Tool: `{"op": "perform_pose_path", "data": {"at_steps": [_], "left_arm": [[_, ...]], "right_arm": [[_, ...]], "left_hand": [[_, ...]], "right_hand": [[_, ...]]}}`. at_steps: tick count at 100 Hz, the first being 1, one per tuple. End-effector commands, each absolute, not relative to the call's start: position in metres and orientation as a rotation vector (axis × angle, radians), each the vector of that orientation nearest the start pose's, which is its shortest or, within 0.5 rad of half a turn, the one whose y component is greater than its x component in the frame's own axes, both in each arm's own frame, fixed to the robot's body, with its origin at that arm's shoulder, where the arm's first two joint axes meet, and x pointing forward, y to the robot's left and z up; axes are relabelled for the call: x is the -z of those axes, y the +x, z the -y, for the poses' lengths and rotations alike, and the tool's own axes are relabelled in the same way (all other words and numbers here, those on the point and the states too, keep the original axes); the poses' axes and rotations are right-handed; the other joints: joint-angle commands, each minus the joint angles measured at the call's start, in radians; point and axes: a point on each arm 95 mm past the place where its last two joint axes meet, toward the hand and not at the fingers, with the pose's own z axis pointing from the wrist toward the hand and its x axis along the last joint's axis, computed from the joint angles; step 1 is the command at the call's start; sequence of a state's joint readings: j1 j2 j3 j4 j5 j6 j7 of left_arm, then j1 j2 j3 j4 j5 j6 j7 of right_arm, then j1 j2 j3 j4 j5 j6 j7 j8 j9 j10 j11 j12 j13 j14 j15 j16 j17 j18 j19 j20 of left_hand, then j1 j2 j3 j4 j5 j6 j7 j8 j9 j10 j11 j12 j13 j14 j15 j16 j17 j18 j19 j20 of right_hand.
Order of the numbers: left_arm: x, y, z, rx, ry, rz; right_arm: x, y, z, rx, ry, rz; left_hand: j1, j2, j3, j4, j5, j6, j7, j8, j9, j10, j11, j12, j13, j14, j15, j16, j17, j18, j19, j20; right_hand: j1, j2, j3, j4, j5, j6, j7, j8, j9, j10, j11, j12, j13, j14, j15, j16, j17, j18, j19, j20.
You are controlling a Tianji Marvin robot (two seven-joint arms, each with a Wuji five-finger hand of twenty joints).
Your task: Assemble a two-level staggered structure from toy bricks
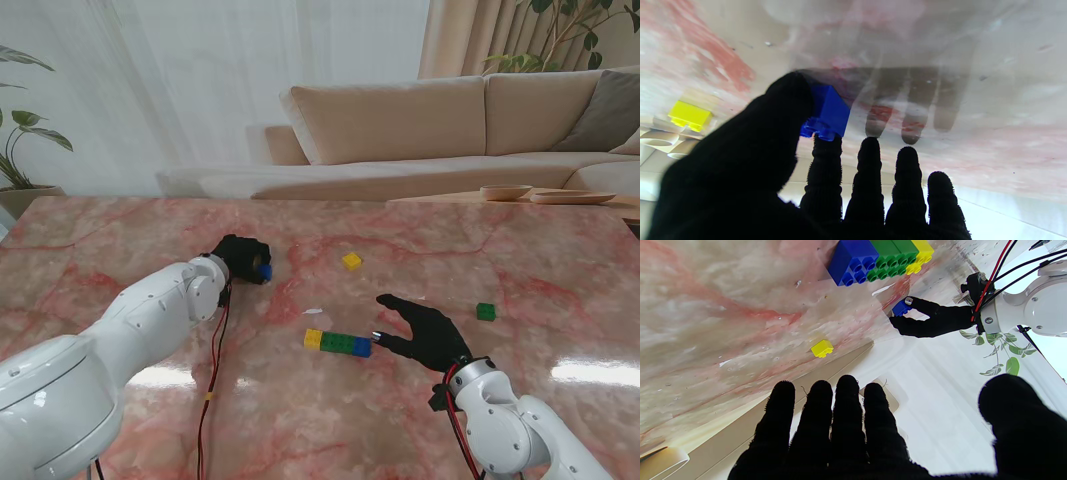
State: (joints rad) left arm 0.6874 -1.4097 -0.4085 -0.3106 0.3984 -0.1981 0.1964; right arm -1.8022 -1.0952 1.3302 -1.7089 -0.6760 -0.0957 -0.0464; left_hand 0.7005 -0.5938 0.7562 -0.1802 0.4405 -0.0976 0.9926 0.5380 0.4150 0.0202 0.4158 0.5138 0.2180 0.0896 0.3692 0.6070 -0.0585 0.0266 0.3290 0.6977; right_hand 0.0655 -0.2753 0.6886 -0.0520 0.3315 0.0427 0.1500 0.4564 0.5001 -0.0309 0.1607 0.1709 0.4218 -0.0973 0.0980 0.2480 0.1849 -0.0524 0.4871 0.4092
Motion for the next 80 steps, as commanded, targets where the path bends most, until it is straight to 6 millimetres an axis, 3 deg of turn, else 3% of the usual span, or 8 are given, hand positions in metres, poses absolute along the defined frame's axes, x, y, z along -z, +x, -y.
{"op": "perform_pose_path", "data": {"at_steps": [1,29,55,80], "left_arm": [[0.396,0.56,0.019,1.31,-1.434,-1.668],[0.382,0.546,0.027,1.386,-1.381,-1.616],[0.365,0.518,0.045,1.469,-1.324,-1.587],[0.351,0.488,0.065,1.543,-1.28,-1.594]], "right_arm": [[0.352,0.338,0.017,2.272,-2.131,1.801],[0.354,0.336,0.016,2.279,-2.129,1.796],[0.355,0.335,0.015,2.276,-2.13,1.797],[0.356,0.334,0.014,2.275,-2.131,1.798]], "left_hand": [[0.055,0.052,0.015,-0.005,0.108,-0.06,0.063,-0.003,0.125,-0.033,0.123,0.037,0.036,-0.005,0.029,0.011,0.001,-0.011,0.027,-0.007],[0.039,0.034,0.027,0.0,0.154,-0.071,0.064,-0.033,0.171,-0.037,0.118,0.034,0.065,-0.003,0.026,0.005,0.009,0.0,0.068,-0.014],[0.003,0.002,0.061,0.007,0.181,-0.084,0.059,-0.033,0.216,-0.037,0.105,0.034,0.106,0.007,0.013,-0.005,0.012,0.02,0.115,-0.043],[-0.021,-0.022,0.07,-0.003,0.2,-0.099,0.039,-0.027,0.239,-0.043,0.078,0.028,0.128,0.008,-0.004,-0.012,0.011,0.024,0.15,-0.083]], "right_hand": [[0.007,-0.005,0.006,0.016,0.02,-0.02,0.007,-0.015,0.003,-0.018,0.004,0.014,0.003,0.0,0.001,-0.005,0.001,-0.014,0.019,-0.011],[0.008,-0.005,0.006,0.016,0.02,-0.019,0.007,-0.015,0.003,-0.016,0.005,0.014,0.003,0.0,0.001,-0.006,0.001,-0.015,0.019,-0.011],[0.009,-0.005,0.006,0.015,0.022,-0.02,0.008,-0.015,0.004,-0.017,0.005,0.014,0.003,-0.001,0.001,-0.006,0.001,-0.015,0.018,-0.011],[0.009,-0.007,0.007,0.015,0.022,-0.02,0.009,-0.015,0.004,-0.016,0.005,0.014,0.003,-0.001,0.001,-0.006,0.001,-0.015,0.017,-0.012]]}}
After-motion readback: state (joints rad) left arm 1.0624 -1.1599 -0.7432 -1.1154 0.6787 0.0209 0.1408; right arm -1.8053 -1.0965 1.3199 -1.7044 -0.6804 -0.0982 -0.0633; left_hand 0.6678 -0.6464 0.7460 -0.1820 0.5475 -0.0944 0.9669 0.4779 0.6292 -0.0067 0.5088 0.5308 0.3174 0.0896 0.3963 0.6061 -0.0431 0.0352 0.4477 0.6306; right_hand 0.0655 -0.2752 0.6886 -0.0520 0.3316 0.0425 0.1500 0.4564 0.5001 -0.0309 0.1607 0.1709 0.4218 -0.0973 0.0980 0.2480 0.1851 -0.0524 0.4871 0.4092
